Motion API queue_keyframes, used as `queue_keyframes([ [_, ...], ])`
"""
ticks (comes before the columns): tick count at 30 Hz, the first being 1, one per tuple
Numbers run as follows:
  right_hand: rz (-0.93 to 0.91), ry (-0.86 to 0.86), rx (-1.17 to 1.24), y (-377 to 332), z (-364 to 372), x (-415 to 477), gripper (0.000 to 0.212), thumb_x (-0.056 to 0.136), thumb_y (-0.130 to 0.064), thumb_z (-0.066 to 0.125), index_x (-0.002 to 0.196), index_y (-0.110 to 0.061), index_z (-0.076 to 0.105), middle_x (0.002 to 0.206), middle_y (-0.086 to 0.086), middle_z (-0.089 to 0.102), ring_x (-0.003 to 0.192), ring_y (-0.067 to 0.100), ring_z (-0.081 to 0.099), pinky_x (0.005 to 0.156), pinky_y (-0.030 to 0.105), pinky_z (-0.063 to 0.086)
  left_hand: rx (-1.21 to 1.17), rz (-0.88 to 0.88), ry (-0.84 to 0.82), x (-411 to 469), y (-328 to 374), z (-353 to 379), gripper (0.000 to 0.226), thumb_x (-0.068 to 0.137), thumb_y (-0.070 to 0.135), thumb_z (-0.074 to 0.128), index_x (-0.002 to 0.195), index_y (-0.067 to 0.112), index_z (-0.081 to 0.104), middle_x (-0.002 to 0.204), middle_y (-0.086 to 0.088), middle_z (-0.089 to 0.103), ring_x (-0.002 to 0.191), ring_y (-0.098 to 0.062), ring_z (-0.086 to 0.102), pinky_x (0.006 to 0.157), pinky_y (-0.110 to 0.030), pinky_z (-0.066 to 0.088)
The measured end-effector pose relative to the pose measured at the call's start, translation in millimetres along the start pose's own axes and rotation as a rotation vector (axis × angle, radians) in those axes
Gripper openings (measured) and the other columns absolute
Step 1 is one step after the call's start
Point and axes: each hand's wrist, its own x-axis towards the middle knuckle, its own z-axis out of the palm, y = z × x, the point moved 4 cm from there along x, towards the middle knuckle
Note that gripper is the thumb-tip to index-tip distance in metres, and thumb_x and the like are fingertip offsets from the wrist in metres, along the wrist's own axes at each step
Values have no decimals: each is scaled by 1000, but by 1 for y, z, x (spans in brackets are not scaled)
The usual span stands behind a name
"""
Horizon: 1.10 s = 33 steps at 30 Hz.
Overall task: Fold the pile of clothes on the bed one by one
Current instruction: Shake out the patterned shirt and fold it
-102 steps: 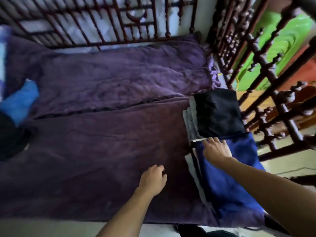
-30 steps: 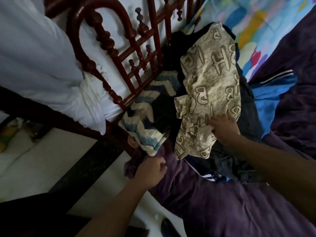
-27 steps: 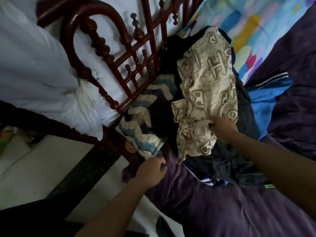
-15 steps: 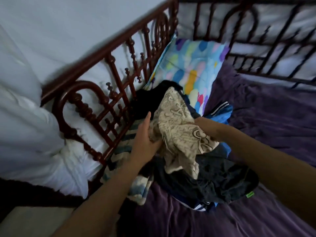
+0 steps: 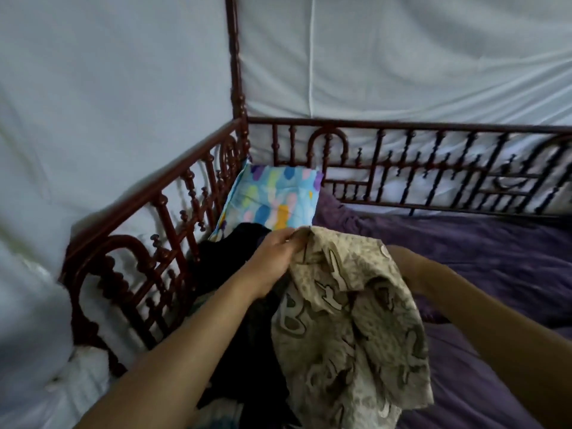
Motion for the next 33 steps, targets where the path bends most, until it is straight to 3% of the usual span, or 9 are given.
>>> queue_keyframes([
  [3,-451,74,467,-17,-45,-20,23,92,-23,62,99,-3,71,89,12,68,79,22,60,71,30,45,221,94,-31,7,43,14,20,95,28,54,82,19,66,84,-1,68,83,-7,64,78,-31,51],
  [7,-852,-2,476,-9,-41,-71,33,79,-43,74,100,-18,72,91,14,72,80,18,67,68,31,52,344,150,-13,9,70,39,20,89,38,54,86,23,67,95,-7,70,91,-20,66,83,-39,51],
  [9,-918,-114,388,-2,-22,-82,29,75,-39,78,99,-24,70,91,5,74,80,13,69,66,28,55,374,182,23,12,82,51,23,89,37,55,85,17,66,85,-9,68,80,-24,63,74,-41,48],
  [11,-935,45,275,1,-21,-80,12,75,-24,77,84,-20,69,78,-6,73,70,3,66,59,27,53,413,227,23,16,93,59,20,89,33,62,79,16,59,74,-3,58,69,-16,53,66,-35,41],
  [15,-800,256,437,-6,-70,-57,22,89,-1,56,72,-10,67,61,-3,67,58,9,63,51,27,49,984,321,-42,18,102,53,34,75,37,77,103,33,58,98,-4,66,70,-11,53,69,-32,45],
  [20,-1004,265,240,-27,-139,-64,10,91,-17,59,87,-20,68,62,-11,65,53,-1,57,49,18,43,1450,408,286,14,112,21,25,88,28,62,112,27,70,123,-1,54,113,-23,53,86,-37,46],
  [23,-1142,224,72,-44,-166,-76,8,84,-25,72,92,-26,72,60,-18,64,48,-6,54,43,9,37,1209,414,350,21,126,9,20,89,22,63,105,15,73,134,-7,53,123,-25,48,100,-44,41],
  [27,-1173,221,-66,-59,-205,-85,40,55,-62,71,59,-22,66,48,-11,46,44,1,41,44,15,31,559,326,300,19,146,29,19,94,15,52,86,8,67,87,-17,65,81,-22,60,77,-36,43],
  [33,-1100,280,83,-46,-265,-73,65,65,-59,74,53,-5,39,53,0,27,47,13,28,46,20,26,819,301,-90,22,153,80,57,60,65,77,106,32,64,96,16,72,84,3,68,74,-11,51],
])
